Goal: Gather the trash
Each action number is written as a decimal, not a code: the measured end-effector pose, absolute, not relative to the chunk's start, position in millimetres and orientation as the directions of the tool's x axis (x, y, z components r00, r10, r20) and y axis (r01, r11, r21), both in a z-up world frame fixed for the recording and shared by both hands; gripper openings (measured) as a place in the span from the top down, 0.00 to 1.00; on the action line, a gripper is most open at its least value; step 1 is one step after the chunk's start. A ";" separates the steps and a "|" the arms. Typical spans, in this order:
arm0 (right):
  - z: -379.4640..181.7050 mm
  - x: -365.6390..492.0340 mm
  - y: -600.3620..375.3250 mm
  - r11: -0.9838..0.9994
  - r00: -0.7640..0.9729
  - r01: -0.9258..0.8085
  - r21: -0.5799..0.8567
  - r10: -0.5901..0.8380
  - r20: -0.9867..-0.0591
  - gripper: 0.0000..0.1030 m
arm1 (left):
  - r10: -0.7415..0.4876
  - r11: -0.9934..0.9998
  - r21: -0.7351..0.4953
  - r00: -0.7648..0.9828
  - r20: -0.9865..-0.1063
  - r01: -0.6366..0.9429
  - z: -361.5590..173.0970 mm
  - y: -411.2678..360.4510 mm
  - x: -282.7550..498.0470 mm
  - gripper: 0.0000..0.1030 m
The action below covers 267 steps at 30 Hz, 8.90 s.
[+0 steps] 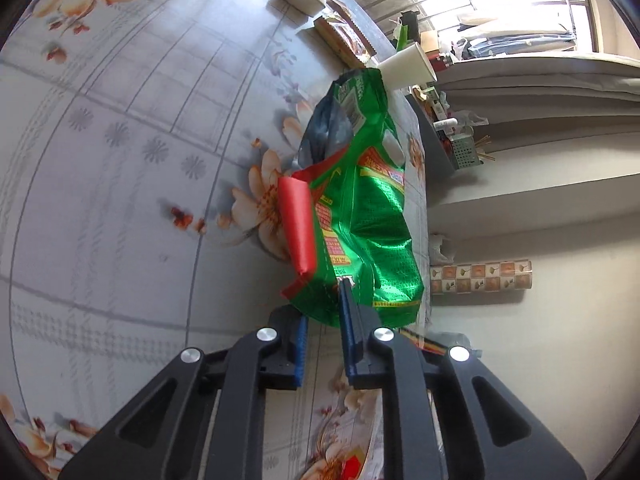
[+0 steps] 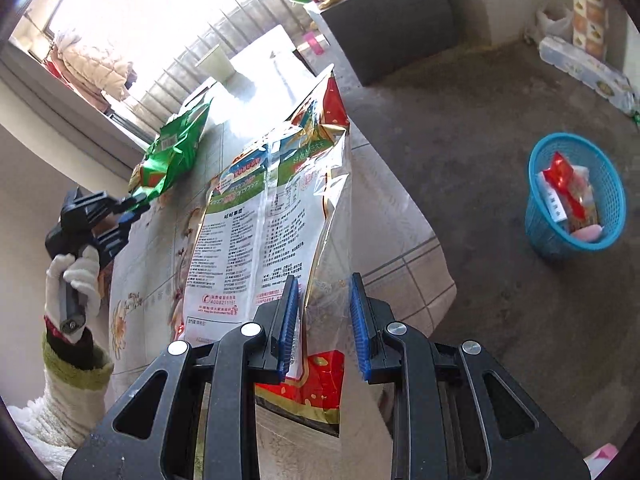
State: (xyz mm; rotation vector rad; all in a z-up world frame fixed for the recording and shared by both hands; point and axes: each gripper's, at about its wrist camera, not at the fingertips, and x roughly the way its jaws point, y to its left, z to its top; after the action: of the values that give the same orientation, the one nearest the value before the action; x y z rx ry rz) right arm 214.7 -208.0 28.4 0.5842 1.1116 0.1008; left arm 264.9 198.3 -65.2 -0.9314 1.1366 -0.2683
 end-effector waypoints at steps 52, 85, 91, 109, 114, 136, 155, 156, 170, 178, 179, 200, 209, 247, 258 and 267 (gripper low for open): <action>34.2 210.0 -193.4 0.888 0.469 0.134 0.439 0.333 -0.818 0.77 | -0.701 0.690 -0.699 0.412 -0.582 0.189 -9.0 186.3 190.8 0.99; 35.8 223.1 -162.1 0.914 0.475 0.068 0.399 0.322 -0.819 0.80 | -0.421 0.906 -0.348 0.429 -0.799 0.241 -48.7 103.3 183.0 0.99; 58.4 208.3 -166.7 0.933 0.552 0.075 0.351 0.255 -0.794 0.81 | -0.463 0.886 -0.375 0.502 -0.730 0.272 -11.0 103.1 175.1 1.00; 128.8 108.2 -314.2 0.828 0.720 0.472 0.303 -0.165 -0.674 0.98 | -0.697 0.703 -0.425 0.435 -0.571 0.570 81.3 -37.5 197.3 1.00; 113.7 95.5 -369.1 0.764 0.697 0.570 0.302 -0.256 -0.670 0.98 | -0.721 0.657 -0.430 0.349 -0.599 0.619 77.1 -113.0 222.1 1.00; -114.2 132.9 -565.4 0.335 0.671 0.710 0.619 -0.057 -0.739 0.97 | -0.580 0.639 -0.440 0.020 -0.814 0.631 -75.0 -383.9 335.6 1.00; -227.0 89.6 -598.6 0.058 0.667 0.744 0.666 -0.006 -0.745 0.53 | -0.406 0.785 -0.467 -0.232 -0.884 0.407 -255.2 -513.0 347.7 0.94; -224.3 82.9 -601.0 0.052 0.671 0.741 0.669 -0.022 -0.741 0.53 | -0.403 0.786 -0.468 -0.239 -0.883 0.404 -258.3 -513.8 344.4 0.90; -188.5 181.2 -563.0 0.511 0.548 0.724 0.463 -0.019 -0.836 0.78 | -0.442 0.764 -0.465 -0.162 -0.882 0.447 -207.4 -493.2 346.5 0.43; -287.6 268.4 -548.4 0.662 0.128 0.736 0.142 0.069 -0.989 0.97 | -0.491 0.652 -0.462 -0.130 -0.861 0.601 -107.9 -392.4 343.0 0.41; -295.7 269.5 -553.5 0.653 0.113 0.745 0.132 0.072 -0.991 0.98 | -0.497 0.642 -0.457 -0.120 -0.860 0.615 -97.3 -375.6 340.9 0.40; -345.0 295.5 -578.7 0.581 0.013 0.811 0.059 0.084 -0.996 0.98 | -0.588 0.770 -0.459 0.213 -0.780 0.444 -4.9 -63.1 267.8 0.39; -277.0 272.9 -565.0 0.530 0.210 0.820 0.217 0.075 -0.975 0.65 | -0.623 0.758 -0.469 0.292 -0.725 0.454 9.2 -18.6 222.4 0.38; 34.0 115.7 -231.4 0.921 0.751 0.377 -0.102 -0.368 -0.548 0.07 | -0.167 0.986 -0.116 0.736 -0.655 0.121 8.9 10.7 68.3 0.05; 36.1 116.1 -191.5 0.957 0.742 0.241 -0.158 -0.287 -0.605 0.07 | -0.113 0.994 -0.086 0.672 -0.732 0.074 -11.5 -5.0 70.0 0.05; 31.9 112.4 -194.3 0.966 0.713 0.231 -0.118 -0.251 -0.654 0.07 | -0.066 0.998 -0.041 0.641 -0.765 0.053 -21.8 -5.3 60.0 0.05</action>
State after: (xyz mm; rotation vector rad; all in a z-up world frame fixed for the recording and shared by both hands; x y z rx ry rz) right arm 112.4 -194.3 31.9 -0.0285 0.7289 -0.2672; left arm 60.0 -5.3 -21.8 -0.0157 0.8723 -0.0675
